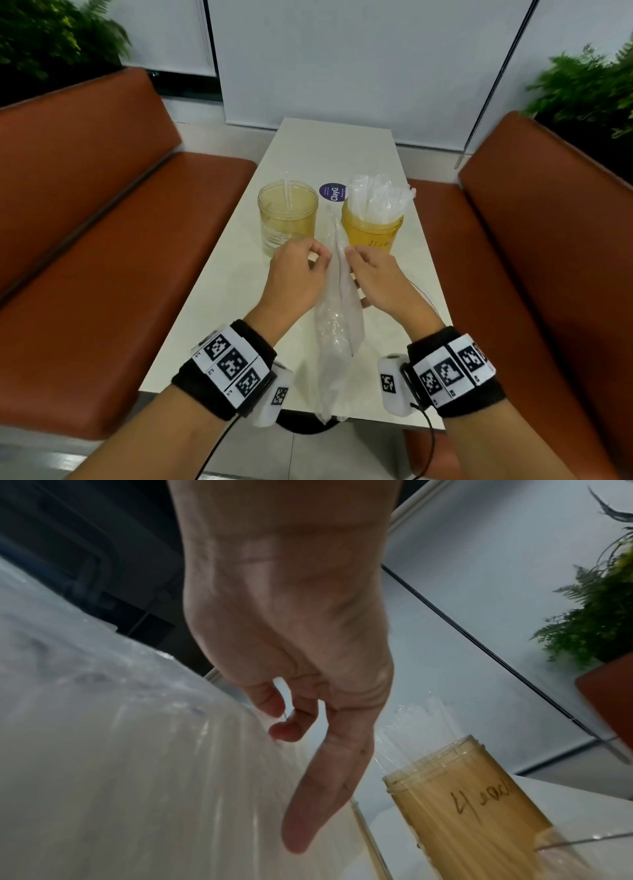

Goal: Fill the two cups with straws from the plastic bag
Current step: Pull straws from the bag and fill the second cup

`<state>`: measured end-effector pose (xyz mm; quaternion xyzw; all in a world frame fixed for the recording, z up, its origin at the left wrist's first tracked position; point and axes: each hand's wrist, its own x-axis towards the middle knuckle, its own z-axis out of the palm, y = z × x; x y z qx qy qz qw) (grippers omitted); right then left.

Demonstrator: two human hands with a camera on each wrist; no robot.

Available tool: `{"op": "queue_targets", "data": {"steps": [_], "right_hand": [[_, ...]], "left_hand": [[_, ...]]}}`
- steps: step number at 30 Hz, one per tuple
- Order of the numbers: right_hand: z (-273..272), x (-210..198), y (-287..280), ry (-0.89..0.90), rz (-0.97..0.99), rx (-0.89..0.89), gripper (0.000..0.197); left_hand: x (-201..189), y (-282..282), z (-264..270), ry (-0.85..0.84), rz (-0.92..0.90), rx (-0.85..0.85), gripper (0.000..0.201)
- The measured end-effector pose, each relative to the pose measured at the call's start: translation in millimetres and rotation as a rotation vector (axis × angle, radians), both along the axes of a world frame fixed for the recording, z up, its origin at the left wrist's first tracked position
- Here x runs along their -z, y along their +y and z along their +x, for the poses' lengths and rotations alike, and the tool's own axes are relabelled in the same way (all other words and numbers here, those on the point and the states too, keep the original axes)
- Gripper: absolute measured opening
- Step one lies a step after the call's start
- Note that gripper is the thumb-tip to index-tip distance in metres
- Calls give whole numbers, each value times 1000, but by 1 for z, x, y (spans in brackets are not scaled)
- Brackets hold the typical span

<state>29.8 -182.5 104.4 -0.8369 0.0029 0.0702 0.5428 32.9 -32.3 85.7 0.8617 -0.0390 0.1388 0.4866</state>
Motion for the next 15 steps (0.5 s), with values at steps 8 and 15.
{"op": "queue_targets", "data": {"steps": [8, 15], "right_hand": [[0, 4, 10, -4, -7, -93, 46], [1, -2, 17, -154, -232, -217, 34]], "left_hand": [[-9, 7, 1, 151, -61, -84, 28], [-18, 12, 3, 242, -42, -144, 26]]}}
